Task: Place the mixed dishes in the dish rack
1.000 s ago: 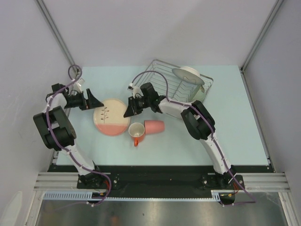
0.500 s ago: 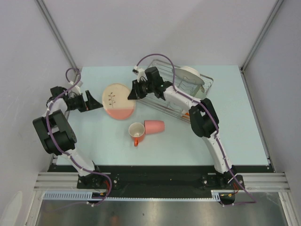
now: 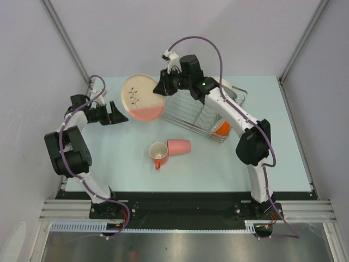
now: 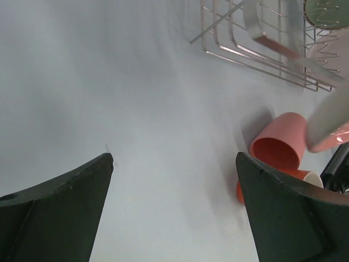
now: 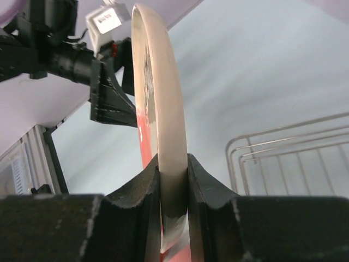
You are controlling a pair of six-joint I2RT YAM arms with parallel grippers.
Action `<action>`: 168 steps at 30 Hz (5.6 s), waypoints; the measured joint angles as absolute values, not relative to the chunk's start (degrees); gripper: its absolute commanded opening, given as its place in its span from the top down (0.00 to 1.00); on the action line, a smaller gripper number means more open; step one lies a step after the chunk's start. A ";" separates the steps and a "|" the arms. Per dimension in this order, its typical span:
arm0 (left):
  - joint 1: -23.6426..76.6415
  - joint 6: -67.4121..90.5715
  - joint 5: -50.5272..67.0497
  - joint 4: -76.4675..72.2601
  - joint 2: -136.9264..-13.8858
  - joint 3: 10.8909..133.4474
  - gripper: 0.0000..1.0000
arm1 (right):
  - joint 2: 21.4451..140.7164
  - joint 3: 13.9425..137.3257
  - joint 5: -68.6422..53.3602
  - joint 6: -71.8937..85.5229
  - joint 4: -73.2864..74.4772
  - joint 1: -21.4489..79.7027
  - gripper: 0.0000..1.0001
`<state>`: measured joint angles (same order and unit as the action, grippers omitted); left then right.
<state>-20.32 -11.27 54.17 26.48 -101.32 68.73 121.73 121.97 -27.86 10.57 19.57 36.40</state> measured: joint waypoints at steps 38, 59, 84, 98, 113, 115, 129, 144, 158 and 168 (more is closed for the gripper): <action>9.32 0.82 29.91 16.08 -131.13 107.63 0.00 | 82.37 96.09 -15.97 -0.10 31.90 14.13 1.00; 12.95 -6.48 24.14 27.31 -117.56 89.01 0.00 | 84.20 94.54 -3.42 -14.33 33.21 21.41 1.00; 13.28 -8.23 25.93 34.50 -106.65 77.34 0.00 | 78.32 85.34 -12.10 -48.07 31.77 24.91 1.00; 13.26 -9.13 28.91 35.97 -103.70 76.60 0.00 | 86.08 85.19 -10.81 -55.90 31.86 28.08 1.00; 12.67 -9.23 29.15 35.51 -103.72 76.34 0.00 | 88.75 85.17 -2.59 -65.01 32.25 33.01 1.00; 12.56 -9.32 29.15 35.33 -103.74 76.23 0.00 | 89.08 85.17 -2.13 -65.63 32.40 33.34 1.00; 12.19 -9.63 29.12 35.22 -103.81 76.16 0.00 | 91.26 85.14 -3.64 -64.40 31.42 32.62 1.00; 11.97 -10.17 29.10 34.89 -103.81 76.03 0.00 | 96.14 84.86 -5.32 -60.03 27.81 30.94 0.81; 11.81 -11.11 28.60 35.59 -103.92 76.69 0.00 | 94.54 79.13 -6.52 -52.49 25.89 29.87 0.00; 11.79 -11.97 27.27 36.80 -105.75 80.36 0.00 | 85.78 76.05 -8.34 -49.67 24.77 29.78 0.00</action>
<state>11.79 -11.97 27.27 36.80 -105.75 80.36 85.78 76.05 -8.34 -49.67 24.77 29.78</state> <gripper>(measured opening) 0.996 0.995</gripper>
